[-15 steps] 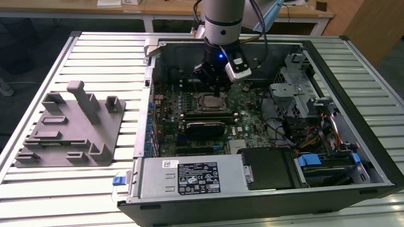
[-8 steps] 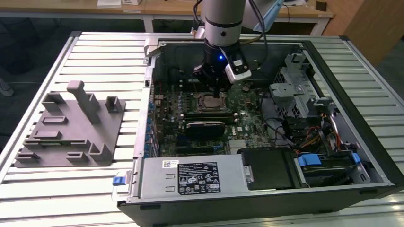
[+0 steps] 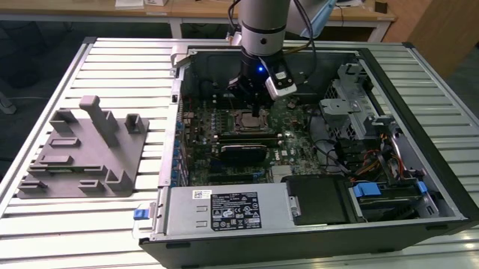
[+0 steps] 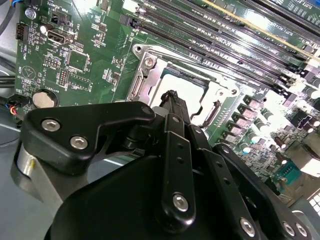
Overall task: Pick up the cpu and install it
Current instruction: 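Install the first cpu locking lever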
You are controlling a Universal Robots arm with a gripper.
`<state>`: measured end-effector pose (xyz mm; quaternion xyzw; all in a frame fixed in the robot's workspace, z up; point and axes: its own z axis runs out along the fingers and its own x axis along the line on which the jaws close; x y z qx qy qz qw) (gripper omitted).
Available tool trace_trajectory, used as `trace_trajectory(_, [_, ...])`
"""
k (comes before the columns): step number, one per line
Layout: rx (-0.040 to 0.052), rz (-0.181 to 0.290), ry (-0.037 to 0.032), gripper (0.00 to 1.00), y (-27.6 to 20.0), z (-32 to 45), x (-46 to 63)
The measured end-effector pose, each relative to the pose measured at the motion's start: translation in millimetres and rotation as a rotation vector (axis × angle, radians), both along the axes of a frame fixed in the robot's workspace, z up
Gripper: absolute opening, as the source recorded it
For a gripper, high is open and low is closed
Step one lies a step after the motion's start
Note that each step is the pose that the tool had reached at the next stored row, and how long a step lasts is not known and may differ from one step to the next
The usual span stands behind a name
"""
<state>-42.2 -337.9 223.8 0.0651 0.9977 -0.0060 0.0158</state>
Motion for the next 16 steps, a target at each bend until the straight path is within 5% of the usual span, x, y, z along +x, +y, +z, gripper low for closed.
trace_trajectory(16, [-0.0002, 0.001, 0.0, 0.11, -0.1, 1.6, -6.0])
